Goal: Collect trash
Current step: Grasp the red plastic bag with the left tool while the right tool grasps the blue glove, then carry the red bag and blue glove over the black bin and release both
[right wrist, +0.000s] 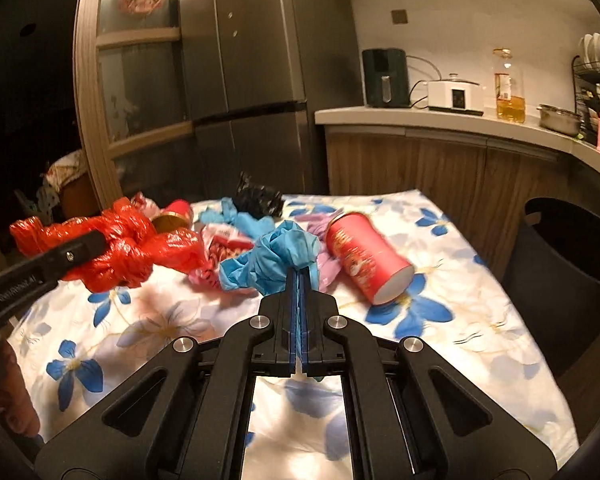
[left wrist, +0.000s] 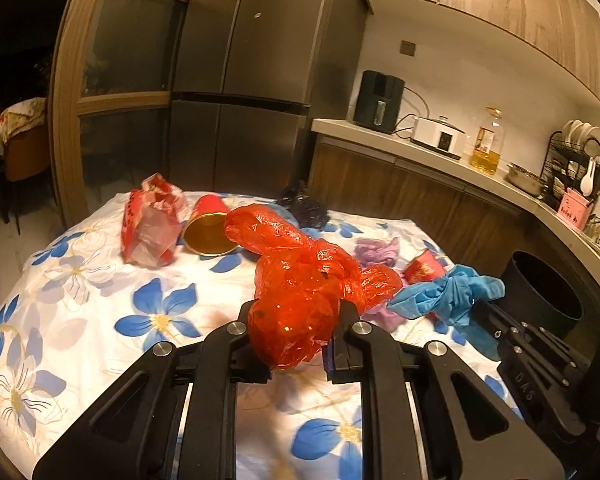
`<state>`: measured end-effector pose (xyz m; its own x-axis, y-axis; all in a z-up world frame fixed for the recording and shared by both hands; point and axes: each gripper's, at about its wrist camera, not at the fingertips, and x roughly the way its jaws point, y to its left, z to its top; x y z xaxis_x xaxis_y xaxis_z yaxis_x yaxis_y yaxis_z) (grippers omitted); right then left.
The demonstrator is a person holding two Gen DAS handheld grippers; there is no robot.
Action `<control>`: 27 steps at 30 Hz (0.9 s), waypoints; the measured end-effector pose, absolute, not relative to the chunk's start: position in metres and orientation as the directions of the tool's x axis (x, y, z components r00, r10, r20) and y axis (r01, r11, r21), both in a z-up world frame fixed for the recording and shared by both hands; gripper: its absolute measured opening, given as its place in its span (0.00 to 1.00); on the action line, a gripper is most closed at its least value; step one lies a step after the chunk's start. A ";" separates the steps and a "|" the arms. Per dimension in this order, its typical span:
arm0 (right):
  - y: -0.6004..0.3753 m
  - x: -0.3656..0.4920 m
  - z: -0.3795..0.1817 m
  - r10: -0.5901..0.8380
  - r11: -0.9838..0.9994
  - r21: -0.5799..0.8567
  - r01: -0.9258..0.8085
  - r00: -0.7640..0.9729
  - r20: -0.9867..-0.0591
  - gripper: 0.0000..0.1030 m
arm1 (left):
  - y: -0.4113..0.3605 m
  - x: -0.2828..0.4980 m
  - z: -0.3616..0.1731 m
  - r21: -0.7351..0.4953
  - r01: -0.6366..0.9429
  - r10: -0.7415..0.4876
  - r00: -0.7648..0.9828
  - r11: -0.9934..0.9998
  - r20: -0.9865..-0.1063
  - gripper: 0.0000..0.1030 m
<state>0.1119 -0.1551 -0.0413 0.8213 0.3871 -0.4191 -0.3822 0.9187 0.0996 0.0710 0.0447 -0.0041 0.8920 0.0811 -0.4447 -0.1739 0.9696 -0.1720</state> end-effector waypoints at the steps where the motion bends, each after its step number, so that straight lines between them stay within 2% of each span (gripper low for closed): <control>1: -0.160 0.110 -0.039 0.384 0.921 0.101 -0.377 0.826 -0.413 0.01 | 0.039 0.072 -0.002 -0.168 -0.165 0.075 0.894 0.972 -0.441 0.17; 15: -0.225 0.104 -0.016 0.285 0.958 0.113 -0.262 0.892 -0.351 0.01 | -0.030 0.097 0.017 -0.113 -0.011 -0.036 0.912 0.994 -0.410 0.17; 27: -0.312 0.112 0.008 0.095 0.991 0.122 -0.062 0.954 -0.284 0.01 | -0.125 0.129 0.043 -0.063 0.192 -0.202 0.912 0.979 -0.357 0.17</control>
<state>0.1116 -0.3117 0.0075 0.9542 0.0949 -0.2837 -0.0622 0.9906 0.1220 0.1292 -0.1249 0.0432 0.9122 -0.2017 -0.3566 0.1918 0.9794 -0.0634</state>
